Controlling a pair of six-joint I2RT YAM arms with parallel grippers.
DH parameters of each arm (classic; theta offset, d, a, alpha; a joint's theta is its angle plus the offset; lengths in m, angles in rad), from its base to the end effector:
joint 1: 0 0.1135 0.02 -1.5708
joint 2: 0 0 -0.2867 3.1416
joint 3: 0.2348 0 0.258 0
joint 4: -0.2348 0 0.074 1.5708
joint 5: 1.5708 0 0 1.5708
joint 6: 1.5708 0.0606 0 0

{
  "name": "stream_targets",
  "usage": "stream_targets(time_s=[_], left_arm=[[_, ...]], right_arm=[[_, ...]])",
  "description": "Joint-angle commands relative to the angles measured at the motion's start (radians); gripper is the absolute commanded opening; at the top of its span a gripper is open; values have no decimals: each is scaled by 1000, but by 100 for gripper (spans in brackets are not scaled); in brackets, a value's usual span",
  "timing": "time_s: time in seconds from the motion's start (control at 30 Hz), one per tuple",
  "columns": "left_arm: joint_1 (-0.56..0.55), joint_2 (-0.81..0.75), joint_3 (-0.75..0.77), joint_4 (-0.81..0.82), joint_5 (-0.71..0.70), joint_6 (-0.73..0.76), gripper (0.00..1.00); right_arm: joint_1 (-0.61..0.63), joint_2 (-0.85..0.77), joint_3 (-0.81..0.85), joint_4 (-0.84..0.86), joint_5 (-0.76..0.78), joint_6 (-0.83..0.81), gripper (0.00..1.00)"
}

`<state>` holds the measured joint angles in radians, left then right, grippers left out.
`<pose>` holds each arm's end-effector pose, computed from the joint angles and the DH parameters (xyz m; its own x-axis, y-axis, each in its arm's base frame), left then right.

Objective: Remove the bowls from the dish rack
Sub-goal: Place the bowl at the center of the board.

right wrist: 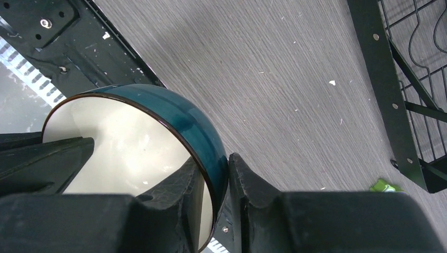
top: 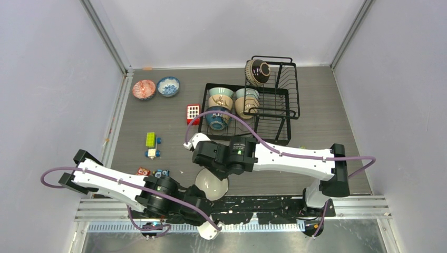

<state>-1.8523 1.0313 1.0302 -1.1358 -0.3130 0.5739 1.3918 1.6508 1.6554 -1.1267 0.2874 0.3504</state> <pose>-0.0318 -0.1772 0.2998 0.7274 0.6560 -0.2014 0.6609 -0.5907 0.4629 0.0794 0.3422 0.3414 -0.4671 -0.7326 -0.4951 -0.8107 0.5784 -0.0910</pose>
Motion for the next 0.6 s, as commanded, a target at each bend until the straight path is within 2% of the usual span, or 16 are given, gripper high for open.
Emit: stream_targets(time_s=[0.0, 0.2, 0.33, 0.43, 0.47, 0.57], left_arm=[[-5, -19, 65, 6, -3, -28, 0], [-4, -17, 61, -1, 3, -50, 0], [-5, -18, 61, 1, 2, -58, 0], [-5, -18, 57, 14, -17, -67, 0], [-5, -13, 56, 16, -26, -73, 2], [-4, 5, 62, 17, -41, -104, 32]], right_arm=[[10, 6, 15, -2, 34, 4, 27], [14, 18, 23, -4, 34, 2, 16], [18, 22, 28, -6, 33, 1, 3], [19, 24, 31, -7, 33, 5, 1], [21, 25, 33, -8, 34, 8, 1], [22, 22, 38, -4, 39, 14, 1]])
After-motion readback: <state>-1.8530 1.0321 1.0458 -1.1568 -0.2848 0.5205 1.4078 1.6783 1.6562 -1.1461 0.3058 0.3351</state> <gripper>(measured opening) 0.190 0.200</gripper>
